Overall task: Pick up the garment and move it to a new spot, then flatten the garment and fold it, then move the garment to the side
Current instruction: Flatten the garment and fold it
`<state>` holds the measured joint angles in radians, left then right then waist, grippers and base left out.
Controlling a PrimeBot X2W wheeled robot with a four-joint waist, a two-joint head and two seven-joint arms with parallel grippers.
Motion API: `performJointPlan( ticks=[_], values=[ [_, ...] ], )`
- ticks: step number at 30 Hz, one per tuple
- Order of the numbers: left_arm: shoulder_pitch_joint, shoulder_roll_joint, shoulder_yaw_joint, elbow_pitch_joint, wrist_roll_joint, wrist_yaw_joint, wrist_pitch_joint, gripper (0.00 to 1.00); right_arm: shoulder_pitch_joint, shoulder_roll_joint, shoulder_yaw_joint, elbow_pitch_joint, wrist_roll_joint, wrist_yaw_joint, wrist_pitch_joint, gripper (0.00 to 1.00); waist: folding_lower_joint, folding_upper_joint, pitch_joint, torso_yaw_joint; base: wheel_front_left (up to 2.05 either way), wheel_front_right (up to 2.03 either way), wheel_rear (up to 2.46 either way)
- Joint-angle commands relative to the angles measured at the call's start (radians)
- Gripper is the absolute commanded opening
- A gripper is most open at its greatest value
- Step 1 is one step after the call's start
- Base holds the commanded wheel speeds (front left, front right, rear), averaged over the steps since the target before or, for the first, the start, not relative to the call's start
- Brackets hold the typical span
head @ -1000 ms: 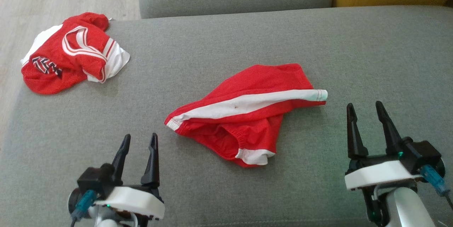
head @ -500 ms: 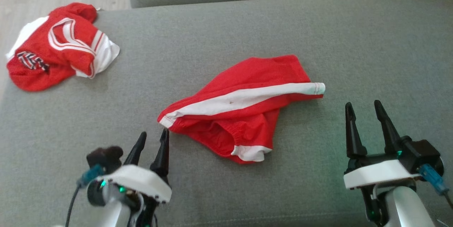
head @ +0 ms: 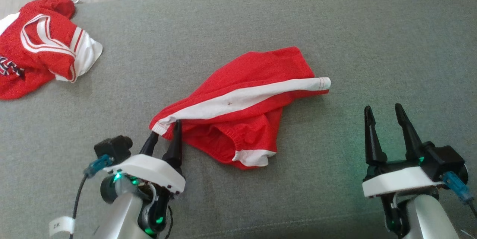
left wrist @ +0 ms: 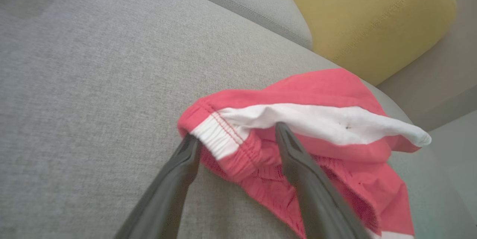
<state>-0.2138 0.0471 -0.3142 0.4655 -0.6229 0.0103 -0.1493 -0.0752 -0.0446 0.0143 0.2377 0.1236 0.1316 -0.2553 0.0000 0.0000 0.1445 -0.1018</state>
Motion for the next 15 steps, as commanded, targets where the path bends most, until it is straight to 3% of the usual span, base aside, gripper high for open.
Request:
performJointPlan(
  ticks=[1,2,4,6,7,8,15],
  values=[
    [-0.048,0.003,0.026,-0.024,-0.003,0.006,-0.02,1.0,-0.046,-0.006,0.017,-0.038,0.004,-0.001,-0.006,1.0,0.0,0.0,0.002,-0.002,0.0,0.0,0.0],
    [-0.051,0.003,0.024,-0.024,-0.003,0.007,-0.026,0.98,-0.046,-0.006,0.016,-0.038,0.004,-0.001,-0.006,1.0,0.0,0.0,0.003,-0.003,0.0,0.0,0.0],
    [-0.055,0.003,0.02,-0.024,-0.003,0.009,-0.034,0.55,-0.046,-0.006,0.013,-0.039,0.003,-0.001,-0.006,1.0,0.0,0.0,0.003,-0.002,0.0,0.0,0.0],
    [-0.056,0.003,0.015,-0.027,-0.003,0.01,-0.037,0.31,-0.046,-0.006,0.009,-0.038,0.0,-0.001,-0.006,1.0,0.0,0.0,0.004,0.002,0.0,0.0,0.0],
    [-0.056,0.003,0.012,-0.028,-0.003,0.01,-0.037,0.11,-0.049,-0.006,0.008,-0.036,-0.003,-0.001,-0.006,1.0,0.0,0.0,0.003,0.004,0.0,0.0,0.0],
    [-0.055,0.003,0.009,-0.029,-0.003,0.01,-0.037,0.0,-0.053,-0.006,0.01,-0.034,-0.008,-0.001,-0.006,1.0,0.0,0.0,0.003,0.007,0.0,0.0,0.0],
    [-0.053,0.003,0.002,-0.041,-0.003,0.01,-0.049,0.0,-0.114,-0.006,0.041,0.043,-0.055,-0.001,-0.006,1.0,0.0,0.0,0.006,0.029,0.0,0.0,0.0]
  ],
)
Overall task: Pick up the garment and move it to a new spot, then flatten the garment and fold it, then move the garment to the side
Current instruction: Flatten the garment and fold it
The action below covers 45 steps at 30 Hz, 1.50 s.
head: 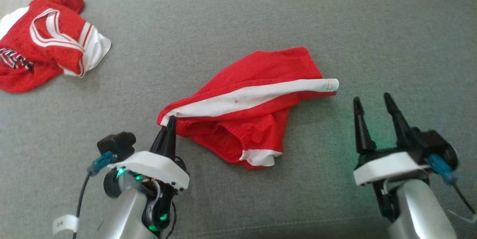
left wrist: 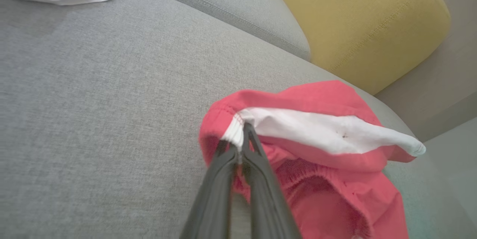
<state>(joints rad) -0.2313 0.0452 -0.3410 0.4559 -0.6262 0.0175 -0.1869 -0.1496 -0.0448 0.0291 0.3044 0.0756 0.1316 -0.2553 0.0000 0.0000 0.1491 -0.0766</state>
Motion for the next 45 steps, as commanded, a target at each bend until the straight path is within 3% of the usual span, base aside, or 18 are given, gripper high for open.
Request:
performJointPlan(
  ticks=[1,13,24,26,30,32,36,38,39,45],
  values=[
    [-0.036,0.005,0.026,-0.033,0.0,0.002,-0.012,0.0,-0.057,-0.005,0.033,0.01,-0.012,-0.001,-0.006,1.0,0.0,0.0,0.003,0.008,0.0,0.0,0.0],
    [-0.045,0.005,-0.023,-0.02,-0.012,0.001,-0.024,0.0,-0.278,-0.005,0.143,0.338,0.106,-0.001,0.046,1.0,0.0,0.0,0.019,0.06,0.0,0.0,0.0],
    [-0.043,0.005,-0.039,-0.002,-0.026,0.006,-0.041,0.0,-0.329,-0.005,0.235,0.378,0.171,-0.001,0.038,0.98,0.0,0.0,0.015,0.066,0.0,0.0,0.0],
    [-0.043,0.005,-0.039,-0.001,-0.027,0.006,-0.043,0.0,-0.333,-0.005,0.242,0.38,0.178,-0.001,0.048,0.86,0.0,0.0,0.016,0.064,0.0,0.0,0.0],
    [-0.047,0.006,-0.039,0.001,-0.026,0.007,-0.046,0.0,-0.358,-0.005,0.245,0.396,0.171,-0.001,0.061,0.82,0.0,0.0,0.019,0.061,0.0,0.0,0.0],
    [-0.05,0.007,-0.04,0.002,-0.025,0.008,-0.048,0.0,-0.377,-0.005,0.24,0.409,0.167,-0.001,0.062,0.71,0.0,0.0,0.022,0.061,0.0,0.0,0.0],
    [-0.055,0.008,-0.042,0.006,-0.025,0.006,-0.049,0.0,-0.407,-0.005,0.225,0.437,0.155,-0.001,0.056,0.33,0.0,0.0,0.022,0.065,0.0,0.0,0.0],
    [-0.056,0.008,-0.043,0.008,-0.026,0.005,-0.051,0.0,-0.416,-0.005,0.222,0.446,0.155,-0.001,0.052,0.04,0.0,0.0,0.018,0.065,0.0,0.0,0.0],
    [-0.056,0.009,-0.042,0.007,-0.026,0.004,-0.052,0.0,-0.419,-0.005,0.222,0.447,0.153,-0.001,0.048,0.0,0.0,0.0,0.015,0.065,0.0,0.0,0.0],
    [-0.06,0.022,-0.029,-0.012,-0.022,-0.002,-0.06,0.0,-0.419,-0.005,0.222,0.432,0.128,-0.001,0.03,0.0,0.0,0.0,-0.008,0.054,0.0,0.0,0.0]
  ],
)
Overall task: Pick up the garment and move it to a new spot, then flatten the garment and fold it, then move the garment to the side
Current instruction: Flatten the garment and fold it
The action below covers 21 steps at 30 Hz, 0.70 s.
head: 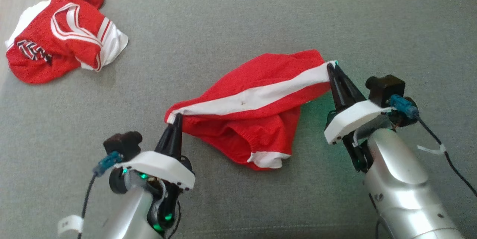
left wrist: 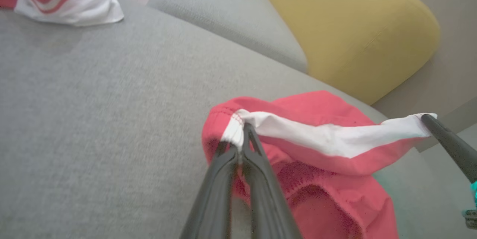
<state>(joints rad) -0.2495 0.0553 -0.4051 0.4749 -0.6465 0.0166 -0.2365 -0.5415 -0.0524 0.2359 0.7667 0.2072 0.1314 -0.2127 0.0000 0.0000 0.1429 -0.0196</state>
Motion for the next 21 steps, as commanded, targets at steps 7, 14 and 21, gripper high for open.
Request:
performJointPlan(
  ticks=[7,14,21],
  values=[
    [-0.076,0.08,0.062,-0.215,0.026,-0.018,-0.015,0.0,-0.003,-0.036,0.009,-0.205,-0.008,-0.001,-0.024,0.0,0.0,0.0,-0.073,-0.037,0.0,0.0,0.0],
    [-0.114,0.183,0.081,-0.519,0.052,0.001,0.087,0.0,0.052,-0.095,-0.029,-0.552,-0.006,-0.001,0.018,0.0,0.0,0.0,-0.144,-0.07,0.0,0.0,0.0],
    [-0.223,0.25,0.08,-0.789,0.06,0.027,0.266,0.0,0.105,-0.122,-0.09,-0.935,-0.031,-0.001,0.131,0.0,0.0,0.0,-0.155,-0.098,0.0,0.0,0.0]
  ],
)
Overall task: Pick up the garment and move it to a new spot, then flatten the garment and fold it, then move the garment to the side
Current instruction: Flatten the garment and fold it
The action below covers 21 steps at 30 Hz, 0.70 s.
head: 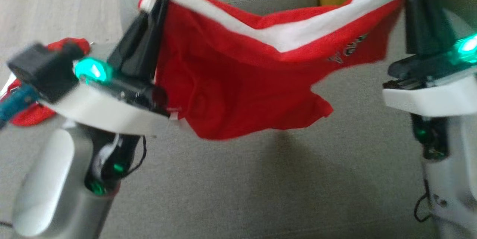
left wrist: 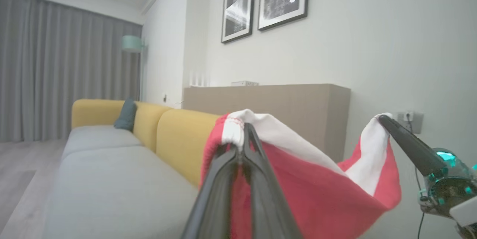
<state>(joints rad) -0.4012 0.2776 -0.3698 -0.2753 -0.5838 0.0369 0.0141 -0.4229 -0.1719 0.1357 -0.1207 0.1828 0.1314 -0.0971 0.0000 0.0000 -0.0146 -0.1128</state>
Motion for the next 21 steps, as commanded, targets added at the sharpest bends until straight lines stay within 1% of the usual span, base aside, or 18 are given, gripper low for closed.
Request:
performJointPlan(
  ticks=[1,4,6,8,11,14,17,18,21],
  values=[
    [-0.09,0.031,0.046,-0.053,-0.01,0.01,0.041,0.0,-0.01,-0.003,0.004,-0.086,-0.006,-0.001,0.036,0.0,0.0,0.0,0.007,-0.009,0.0,0.0,0.0],
    [-0.147,0.043,0.051,-0.044,-0.033,0.011,0.108,0.0,-0.012,-0.006,-0.009,-0.156,-0.007,-0.001,0.095,0.0,0.0,0.0,0.034,-0.025,0.0,0.0,0.0],
    [-0.183,0.042,0.054,0.002,-0.059,0.008,0.144,0.0,-0.027,-0.008,-0.009,-0.151,-0.005,-0.001,0.119,0.0,0.0,0.0,0.062,-0.036,0.0,0.0,0.0],
    [-0.222,0.04,0.051,0.063,-0.084,-0.002,0.179,0.0,-0.056,-0.009,0.0,-0.11,0.007,-0.001,0.134,0.0,0.0,0.0,0.098,-0.047,0.0,0.0,0.0],
    [-0.303,0.037,0.045,0.176,-0.099,-0.023,0.212,0.0,-0.139,-0.009,0.023,-0.003,0.018,-0.001,0.13,0.0,0.0,0.0,0.161,-0.062,0.0,0.0,0.0],
    [-0.424,0.041,0.045,0.297,-0.082,-0.048,0.213,0.0,-0.272,0.015,0.046,0.135,0.022,-0.001,0.091,0.0,0.0,0.0,0.231,-0.082,0.0,0.0,0.0],
    [-0.575,0.041,0.052,0.416,-0.049,-0.07,0.183,0.0,-0.445,0.051,0.05,0.29,0.002,-0.001,0.023,0.0,0.0,0.0,0.293,-0.102,0.0,0.0,0.0],
    [-0.575,0.041,0.052,0.416,-0.049,-0.07,0.183,0.0,-0.445,0.051,0.05,0.29,0.002,-0.001,0.023,0.0,0.0,0.0,0.293,-0.102,0.0,0.0,0.0],
    [-0.734,0.041,0.05,0.52,-0.002,-0.099,0.118,0.0,-0.614,0.09,0.032,0.43,-0.032,-0.001,-0.07,0.0,0.0,0.0,0.345,-0.12,0.0,0.0,0.0]
  ],
)
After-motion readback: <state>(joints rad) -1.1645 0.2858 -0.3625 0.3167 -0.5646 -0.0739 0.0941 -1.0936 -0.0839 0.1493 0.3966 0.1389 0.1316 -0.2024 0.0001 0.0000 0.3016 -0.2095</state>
